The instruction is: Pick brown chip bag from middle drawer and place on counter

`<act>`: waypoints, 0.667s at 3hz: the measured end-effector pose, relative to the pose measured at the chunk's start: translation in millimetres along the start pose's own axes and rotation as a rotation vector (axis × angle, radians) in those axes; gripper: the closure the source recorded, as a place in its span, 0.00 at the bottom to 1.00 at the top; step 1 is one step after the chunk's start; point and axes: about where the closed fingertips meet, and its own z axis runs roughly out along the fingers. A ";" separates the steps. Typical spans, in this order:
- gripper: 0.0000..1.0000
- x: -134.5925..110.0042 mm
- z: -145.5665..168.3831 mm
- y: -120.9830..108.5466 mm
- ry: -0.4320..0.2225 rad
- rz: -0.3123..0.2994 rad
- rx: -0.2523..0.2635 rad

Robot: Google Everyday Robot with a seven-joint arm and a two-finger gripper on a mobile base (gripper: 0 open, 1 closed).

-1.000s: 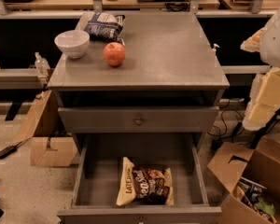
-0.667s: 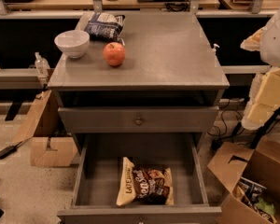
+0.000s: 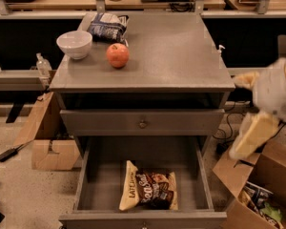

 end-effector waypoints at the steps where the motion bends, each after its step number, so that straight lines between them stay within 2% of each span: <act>1: 0.00 32.4 64.1 15.2 -0.132 0.007 -0.009; 2: 0.00 51.9 108.1 7.3 -0.214 0.020 0.064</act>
Offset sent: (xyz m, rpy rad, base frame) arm 0.0462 -0.0201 -0.1879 0.2720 -0.2134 -0.0616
